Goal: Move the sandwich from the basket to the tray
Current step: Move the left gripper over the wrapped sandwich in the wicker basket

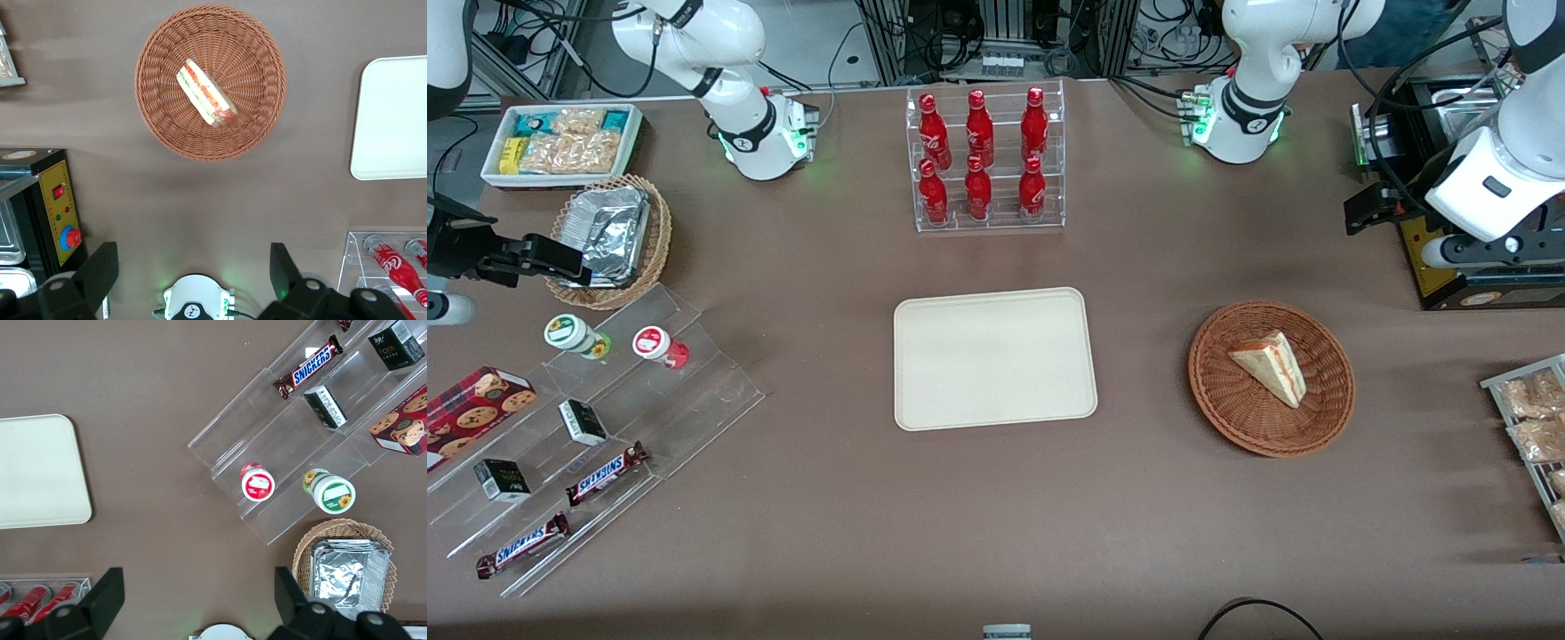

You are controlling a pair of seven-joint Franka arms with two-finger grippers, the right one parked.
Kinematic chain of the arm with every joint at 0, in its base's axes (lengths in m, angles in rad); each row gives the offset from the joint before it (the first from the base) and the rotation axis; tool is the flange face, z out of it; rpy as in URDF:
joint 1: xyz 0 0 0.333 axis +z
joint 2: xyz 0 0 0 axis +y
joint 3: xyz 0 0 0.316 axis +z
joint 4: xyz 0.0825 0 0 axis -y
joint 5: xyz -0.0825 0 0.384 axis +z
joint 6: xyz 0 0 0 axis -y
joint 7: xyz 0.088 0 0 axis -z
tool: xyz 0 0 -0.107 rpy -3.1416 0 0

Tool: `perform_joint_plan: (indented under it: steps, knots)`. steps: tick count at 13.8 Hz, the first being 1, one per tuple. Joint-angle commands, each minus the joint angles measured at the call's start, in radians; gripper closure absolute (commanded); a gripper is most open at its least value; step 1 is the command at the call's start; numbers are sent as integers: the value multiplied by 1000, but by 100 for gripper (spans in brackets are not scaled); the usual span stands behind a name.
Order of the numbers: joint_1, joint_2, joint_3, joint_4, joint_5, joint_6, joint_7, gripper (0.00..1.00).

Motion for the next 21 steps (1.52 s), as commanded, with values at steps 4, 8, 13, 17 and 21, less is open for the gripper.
perform_joint_plan:
  steps: [4,8,13,17,21]
  knots:
    - [-1,9,5,-4,0,19,12,0]
    - [3,53,6,-71,1,120,7,0]
    - [6,151,6,-145,4,293,-2,0]
    - [4,265,8,-148,6,401,-7,0]
    - [7,319,11,-157,8,453,-21,0]
